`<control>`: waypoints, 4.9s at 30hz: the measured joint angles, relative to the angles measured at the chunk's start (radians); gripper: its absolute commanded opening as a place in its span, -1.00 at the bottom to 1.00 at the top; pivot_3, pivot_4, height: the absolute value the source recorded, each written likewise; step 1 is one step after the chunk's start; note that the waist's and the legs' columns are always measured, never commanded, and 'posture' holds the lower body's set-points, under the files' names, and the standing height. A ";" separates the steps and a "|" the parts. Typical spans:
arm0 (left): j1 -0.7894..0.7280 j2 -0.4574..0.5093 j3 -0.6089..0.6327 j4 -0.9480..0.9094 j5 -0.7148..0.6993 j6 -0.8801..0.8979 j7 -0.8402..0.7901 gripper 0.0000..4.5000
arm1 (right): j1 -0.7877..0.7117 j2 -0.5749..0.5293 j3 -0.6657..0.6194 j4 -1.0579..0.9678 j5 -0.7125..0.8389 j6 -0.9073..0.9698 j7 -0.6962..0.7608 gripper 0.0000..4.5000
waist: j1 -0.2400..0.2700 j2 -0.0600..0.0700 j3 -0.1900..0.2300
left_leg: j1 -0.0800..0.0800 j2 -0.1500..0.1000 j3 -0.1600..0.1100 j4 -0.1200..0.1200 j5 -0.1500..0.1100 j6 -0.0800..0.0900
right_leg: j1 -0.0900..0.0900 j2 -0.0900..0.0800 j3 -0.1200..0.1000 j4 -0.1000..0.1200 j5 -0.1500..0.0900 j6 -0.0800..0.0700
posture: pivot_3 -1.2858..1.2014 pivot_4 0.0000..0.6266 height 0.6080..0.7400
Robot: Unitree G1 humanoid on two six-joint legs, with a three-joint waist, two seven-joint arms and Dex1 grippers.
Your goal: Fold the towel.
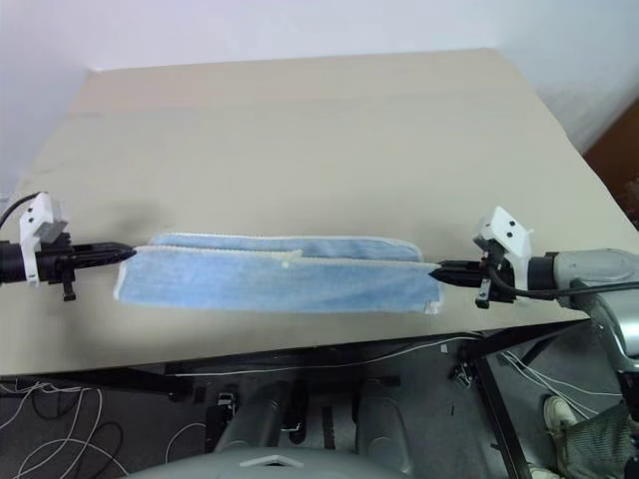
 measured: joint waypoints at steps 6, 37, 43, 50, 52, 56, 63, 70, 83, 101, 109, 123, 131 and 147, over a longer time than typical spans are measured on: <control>-0.103 -0.016 -0.050 0.185 0.065 -0.118 -0.019 -0.97 | -0.100 0.039 0.100 0.118 -0.072 -0.071 0.012 -1.00 | 0.004 0.000 0.000 | 0.000 0.000 0.000 0.001 0.000 0.000 | 0.000 0.000 0.000 0.002 0.000 0.000 | 0.03 -0.52 1.00; -0.347 -0.119 -0.108 0.503 0.206 -0.306 0.073 -0.97 | -0.323 0.202 0.190 0.419 -0.245 -0.224 -0.010 -1.00 | 0.003 -0.001 0.000 | -0.001 -0.001 -0.001 0.017 0.001 0.003 | 0.000 0.001 -0.001 0.017 0.001 0.002 | 0.03 -0.52 1.00; -0.347 -0.119 -0.108 0.514 0.211 -0.322 0.078 -0.97 | -0.308 0.195 0.196 0.404 -0.255 -0.220 0.022 -1.00 | 0.003 -0.001 0.000 | -0.001 -0.001 -0.001 0.017 0.001 0.002 | 0.000 0.001 -0.001 0.018 0.002 0.002 | 0.03 -0.52 1.00; -0.347 -0.119 -0.106 0.518 0.215 -0.328 0.099 -0.97 | -0.310 0.180 0.197 0.416 -0.267 -0.227 0.043 -1.00 | 0.003 -0.001 0.000 | -0.001 -0.001 -0.001 0.017 0.001 0.002 | 0.000 0.001 -0.001 0.018 0.002 0.002 | 0.03 -0.52 1.00; -0.347 -0.119 -0.105 0.518 0.215 -0.333 0.111 -0.97 | -0.315 0.177 0.197 0.425 -0.270 -0.232 0.050 -1.00 | 0.003 -0.001 0.000 | -0.001 -0.001 -0.001 0.017 0.001 0.002 | 0.000 0.001 -0.001 0.018 0.002 0.002 | 0.03 -0.52 1.00; -0.347 -0.119 -0.104 0.518 0.215 -0.344 0.119 -0.97 | -0.339 0.176 0.197 0.457 -0.286 -0.251 0.051 -1.00 | 0.003 -0.001 0.000 | -0.001 -0.001 -0.001 0.017 0.001 0.002 | 0.000 0.001 -0.001 0.018 0.002 0.002 | 0.03 -0.52 1.00; -0.351 -0.122 -0.104 0.518 0.218 -0.340 0.118 -0.89 | -0.379 0.201 0.200 0.556 -0.329 -0.329 0.022 -0.90 | 0.002 -0.001 0.000 | -0.001 -0.001 -0.001 0.017 0.001 0.002 | 0.000 0.001 -0.001 0.018 0.002 0.002 | 0.03 -0.52 1.00; -0.352 -0.122 -0.104 0.519 0.219 -0.313 0.104 0.03 | -0.379 0.203 0.203 0.572 -0.323 -0.338 0.064 0.02 | 0.002 -0.001 0.000 | -0.001 -0.001 -0.001 0.018 0.001 0.002 | 0.000 0.001 -0.001 0.018 0.002 0.002 | 0.03 -0.52 1.00; -0.352 -0.125 -0.007 0.437 0.153 -0.356 0.169 0.98 | -0.321 0.111 0.048 0.381 -0.147 0.056 0.063 0.98 | 0.011 -0.001 -0.001 | -0.001 -0.001 -0.002 0.017 0.000 0.000 | 0.000 0.000 -0.001 0.017 0.002 0.002 | 0.03 -0.52 1.00; 0.016 -0.341 -0.040 -0.457 -0.096 0.062 0.227 0.98 | 0.024 0.234 -0.388 0.070 0.346 0.964 -0.236 0.98 | 0.009 -0.001 -0.002 | 0.000 0.000 -0.002 0.017 -0.001 0.001 | 0.004 0.000 0.000 0.014 0.001 0.001 | 0.03 -0.52 1.00; 0.062 -0.353 -0.127 -0.677 -0.149 0.275 0.287 0.98 | 0.061 0.361 -0.477 0.071 0.524 0.977 -0.493 0.98 | -0.001 -0.002 -0.003 | 0.004 0.001 -0.002 0.016 -0.001 0.002 | 0.007 0.001 0.000 0.015 -0.001 -0.002 | 0.03 -0.52 1.00; 0.067 -0.360 -0.194 -0.744 -0.147 0.304 0.325 0.98 | -0.081 0.581 -0.633 0.180 0.699 0.977 -0.904 0.98 | 0.002 -0.002 -0.004 | 0.008 0.001 -0.001 0.015 0.000 0.002 | 0.012 0.001 0.001 0.010 -0.001 -0.002 | 0.03 -0.52 1.00; 0.095 -0.360 -0.196 -0.743 -0.127 0.276 0.330 1.00 | -0.042 0.584 -0.625 0.180 0.762 0.977 -0.964 0.01 | 0.001 -0.002 -0.004 | 0.006 0.001 -0.001 0.011 -0.001 0.002 | 0.011 0.001 0.001 0.005 -0.001 -0.002 | 0.03 -0.52 1.00; 0.095 -0.356 -0.196 -0.735 -0.112 0.266 0.341 1.00 | 0.048 0.411 -0.634 0.248 0.876 0.972 -0.922 -0.98 | 0.004 -0.002 -0.004 | 0.001 0.001 -0.001 0.011 -0.002 0.007 | 0.009 0.001 0.000 -0.002 -0.001 -0.002 | 0.03 -0.52 1.00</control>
